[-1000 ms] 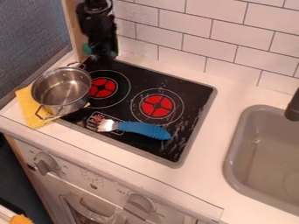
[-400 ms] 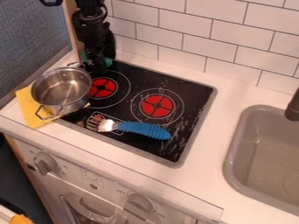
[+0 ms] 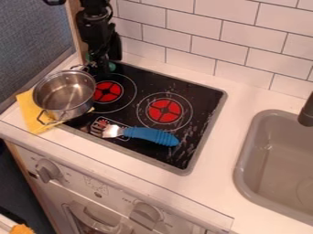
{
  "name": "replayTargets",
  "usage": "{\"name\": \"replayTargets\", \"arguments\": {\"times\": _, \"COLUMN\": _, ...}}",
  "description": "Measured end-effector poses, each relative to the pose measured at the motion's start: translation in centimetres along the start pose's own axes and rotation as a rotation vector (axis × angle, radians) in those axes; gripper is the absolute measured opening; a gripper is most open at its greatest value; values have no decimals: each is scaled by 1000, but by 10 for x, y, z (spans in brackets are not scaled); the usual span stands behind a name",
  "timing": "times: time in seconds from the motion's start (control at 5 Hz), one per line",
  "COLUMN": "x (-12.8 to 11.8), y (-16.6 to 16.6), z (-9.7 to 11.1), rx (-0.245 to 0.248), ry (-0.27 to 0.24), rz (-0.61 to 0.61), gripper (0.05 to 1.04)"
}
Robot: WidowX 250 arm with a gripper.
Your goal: Move the cucumber in the left side of the burner
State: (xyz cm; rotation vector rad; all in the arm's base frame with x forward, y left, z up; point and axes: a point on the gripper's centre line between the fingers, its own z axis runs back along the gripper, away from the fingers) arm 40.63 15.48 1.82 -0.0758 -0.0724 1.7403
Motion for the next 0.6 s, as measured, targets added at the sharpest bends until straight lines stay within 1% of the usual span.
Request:
{"name": "replayTargets", "arguments": {"times": 0.2, "x": -7, "y": -11, "z": 16, "rx": -18, "ry": -9, "rz": -36, "gripper": 1004}}
{"name": "replayTargets", "arguments": {"times": 0.4, "x": -20, "y": -17, "z": 58, "rx": -44, "ry": -39, "rz": -101, "gripper": 1003}}
{"name": "replayTargets", "arguments": {"times": 0.6, "x": -38, "y": -14, "z": 95, "rx": -100, "ry": 4, "rz": -177, "gripper": 1003}}
